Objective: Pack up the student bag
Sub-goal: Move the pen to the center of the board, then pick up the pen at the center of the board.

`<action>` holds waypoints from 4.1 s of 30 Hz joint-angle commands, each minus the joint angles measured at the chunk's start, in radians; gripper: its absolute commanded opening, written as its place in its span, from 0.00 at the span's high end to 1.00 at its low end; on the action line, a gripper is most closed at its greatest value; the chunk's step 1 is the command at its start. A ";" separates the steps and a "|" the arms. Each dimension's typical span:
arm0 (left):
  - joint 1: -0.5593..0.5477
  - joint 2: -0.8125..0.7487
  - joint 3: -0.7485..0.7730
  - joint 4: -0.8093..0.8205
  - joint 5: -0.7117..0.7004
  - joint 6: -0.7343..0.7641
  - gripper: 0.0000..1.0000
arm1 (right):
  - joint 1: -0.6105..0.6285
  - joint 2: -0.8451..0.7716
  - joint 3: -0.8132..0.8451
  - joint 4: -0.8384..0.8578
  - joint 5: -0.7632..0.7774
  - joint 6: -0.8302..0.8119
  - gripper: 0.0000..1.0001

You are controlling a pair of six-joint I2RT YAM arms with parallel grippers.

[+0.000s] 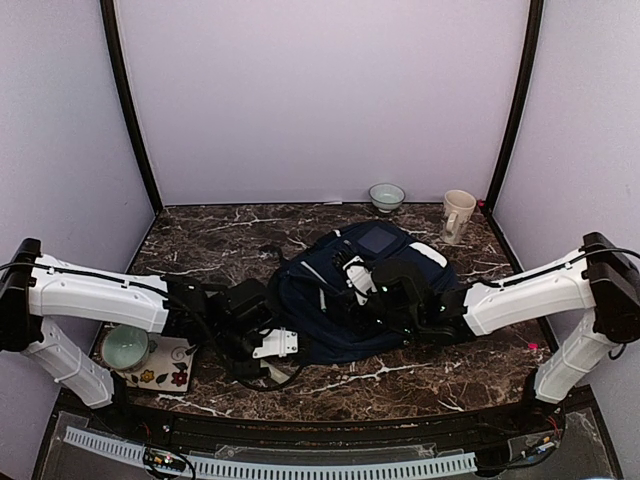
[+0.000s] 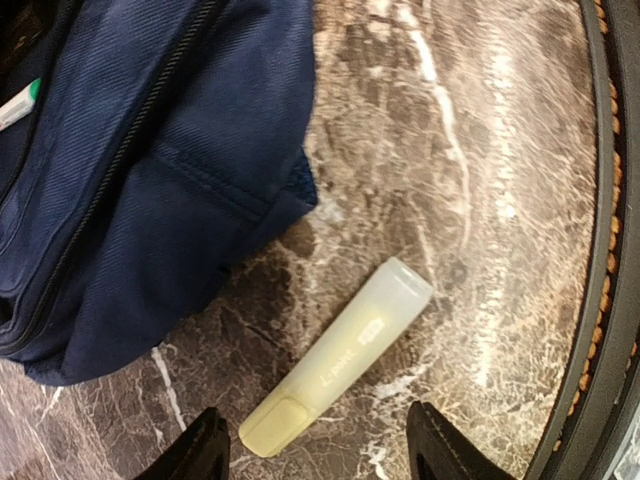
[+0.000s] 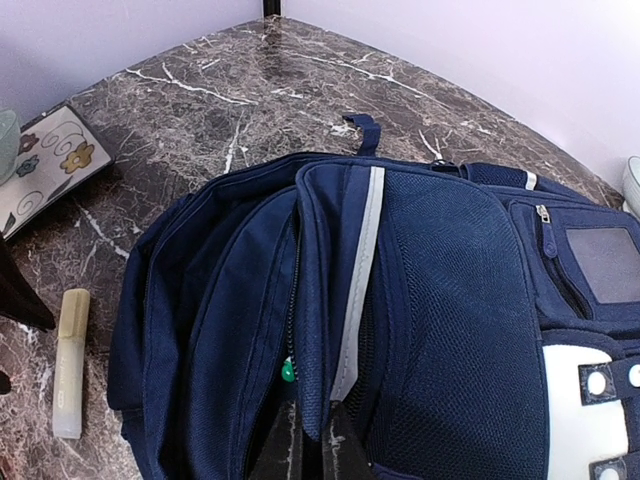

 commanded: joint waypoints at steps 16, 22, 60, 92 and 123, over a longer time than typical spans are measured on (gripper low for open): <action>0.095 0.186 0.042 -0.091 0.179 0.105 0.44 | 0.006 -0.071 -0.066 0.102 -0.075 0.041 1.00; 0.119 0.280 0.086 -0.120 0.206 0.108 0.83 | 0.006 -0.060 -0.067 0.106 -0.068 0.041 1.00; 0.107 -0.005 0.027 0.191 0.388 -0.210 0.85 | 0.005 -0.016 -0.016 0.084 -0.043 0.039 1.00; 0.117 -0.162 -0.163 0.734 0.364 -0.749 1.00 | 0.006 0.008 0.078 0.005 -0.015 0.055 1.00; 0.163 -0.069 0.046 0.153 0.199 -0.665 0.11 | 0.007 -0.021 0.062 -0.013 0.023 0.041 1.00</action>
